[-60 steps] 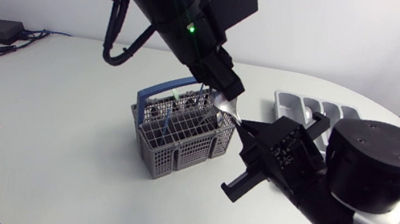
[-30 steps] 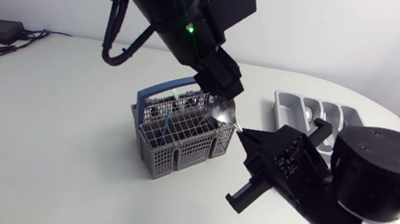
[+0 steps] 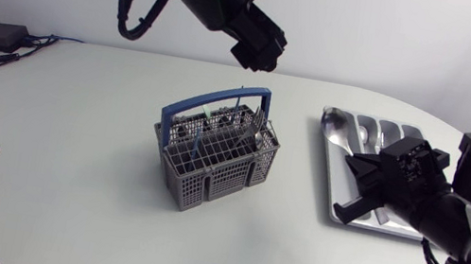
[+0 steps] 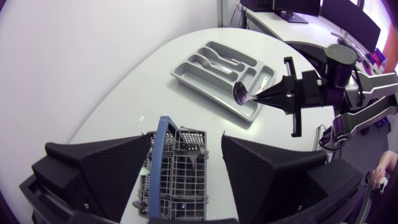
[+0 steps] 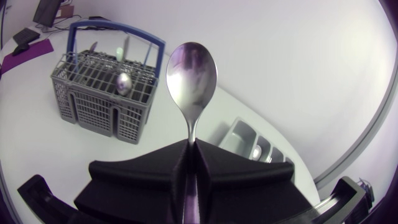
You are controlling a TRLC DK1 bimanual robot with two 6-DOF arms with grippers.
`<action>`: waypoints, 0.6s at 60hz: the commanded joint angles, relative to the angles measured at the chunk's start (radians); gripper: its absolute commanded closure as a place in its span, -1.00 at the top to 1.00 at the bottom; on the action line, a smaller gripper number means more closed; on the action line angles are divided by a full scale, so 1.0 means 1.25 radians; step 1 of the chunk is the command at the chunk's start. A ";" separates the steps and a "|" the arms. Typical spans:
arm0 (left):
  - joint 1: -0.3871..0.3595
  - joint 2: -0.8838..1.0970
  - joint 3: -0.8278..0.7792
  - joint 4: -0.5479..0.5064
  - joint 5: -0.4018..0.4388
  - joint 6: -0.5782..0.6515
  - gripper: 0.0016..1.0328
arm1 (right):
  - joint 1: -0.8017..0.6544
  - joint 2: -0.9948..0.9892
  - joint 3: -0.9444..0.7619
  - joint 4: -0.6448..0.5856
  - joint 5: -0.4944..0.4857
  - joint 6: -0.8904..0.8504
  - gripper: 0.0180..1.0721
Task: Unload the cutlery basket into the drawer organizer.
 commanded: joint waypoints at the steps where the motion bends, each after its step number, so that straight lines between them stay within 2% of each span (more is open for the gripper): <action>1: 0.002 0.005 0.001 0.021 0.003 0.062 0.89 | -0.077 0.062 0.043 -0.003 -0.035 0.027 -0.81; 17: -0.023 -0.004 -0.074 0.067 -0.005 0.253 0.89 | -0.245 0.286 0.173 0.011 -0.114 0.095 -0.81; 36: -0.046 -0.046 -0.218 0.186 -0.051 0.463 0.89 | -0.316 0.519 0.335 0.008 -0.146 0.179 -0.81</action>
